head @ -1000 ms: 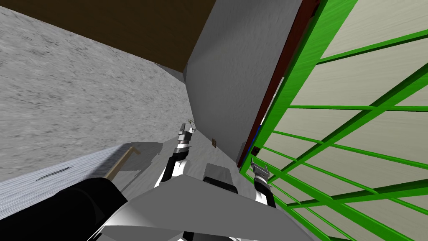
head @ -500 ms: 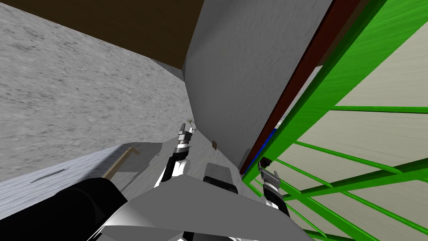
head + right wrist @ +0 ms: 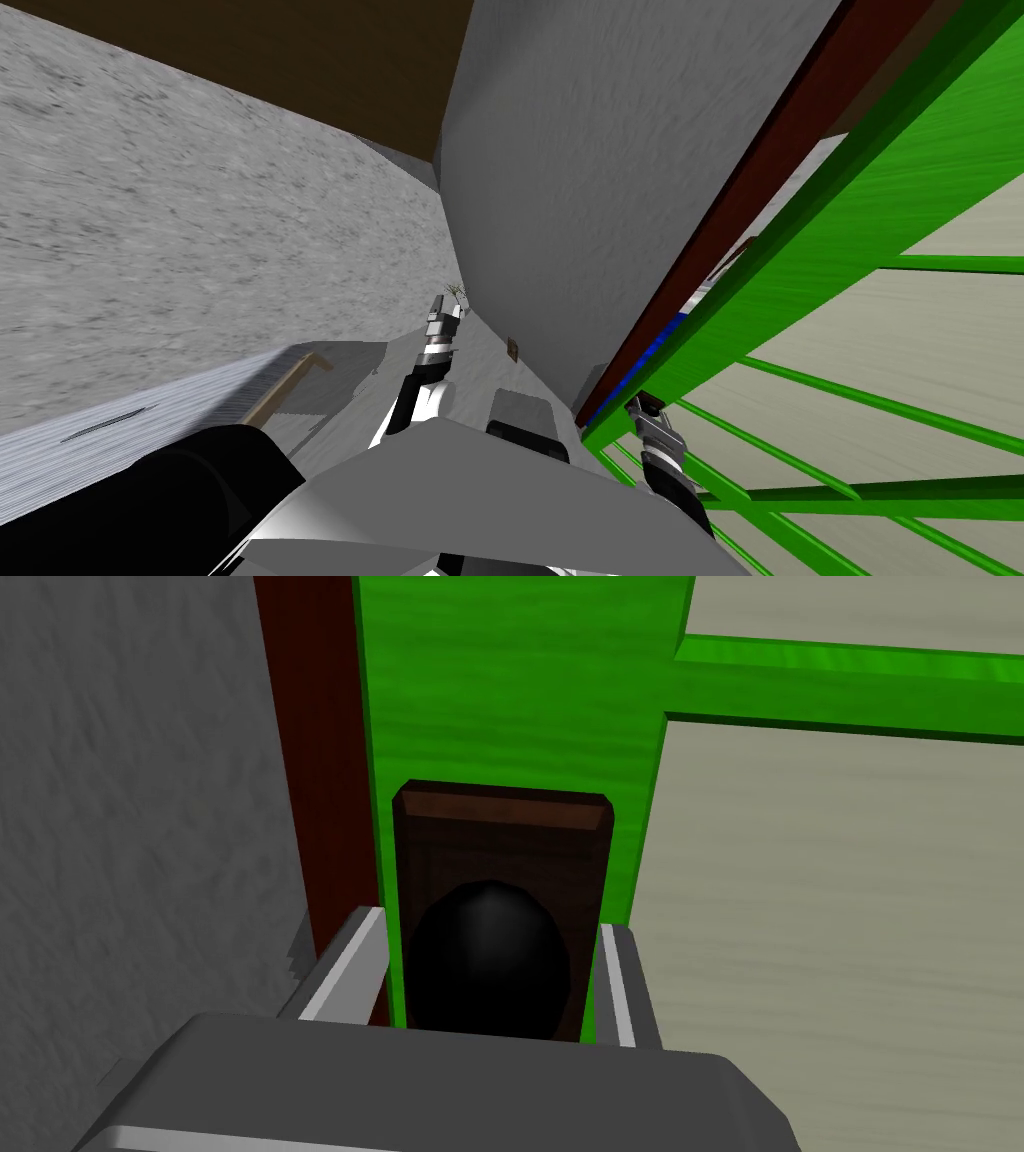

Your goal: Pull the door open

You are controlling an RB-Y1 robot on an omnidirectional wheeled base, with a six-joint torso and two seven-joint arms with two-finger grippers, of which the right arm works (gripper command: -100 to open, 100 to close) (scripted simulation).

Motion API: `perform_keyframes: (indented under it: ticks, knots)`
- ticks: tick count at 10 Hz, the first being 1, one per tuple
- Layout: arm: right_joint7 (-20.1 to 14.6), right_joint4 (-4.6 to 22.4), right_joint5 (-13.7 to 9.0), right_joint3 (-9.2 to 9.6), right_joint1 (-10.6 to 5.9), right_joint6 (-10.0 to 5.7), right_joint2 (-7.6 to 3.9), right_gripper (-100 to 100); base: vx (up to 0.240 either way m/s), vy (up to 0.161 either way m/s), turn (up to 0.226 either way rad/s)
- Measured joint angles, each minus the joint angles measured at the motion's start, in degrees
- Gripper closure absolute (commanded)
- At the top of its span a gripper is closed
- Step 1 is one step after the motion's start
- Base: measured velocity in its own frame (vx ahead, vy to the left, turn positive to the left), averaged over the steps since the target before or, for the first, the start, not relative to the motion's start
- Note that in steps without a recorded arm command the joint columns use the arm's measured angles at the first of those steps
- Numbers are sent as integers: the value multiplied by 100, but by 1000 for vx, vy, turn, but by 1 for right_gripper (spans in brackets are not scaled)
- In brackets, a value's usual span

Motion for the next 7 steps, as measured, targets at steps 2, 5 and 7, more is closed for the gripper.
perform_keyframes:
  ticks: [2, 5, 7]
  knots:
    - [12, 2, 2, 1, -4, 13, 0, 100, -16, 3, 6]
    - [12, 5, 3, 7, 0, 19, 6, 100, -37, 4, 18]
    - [-73, 16, 60, 94, -29, -21, -65, 100, -214, 35, 61]
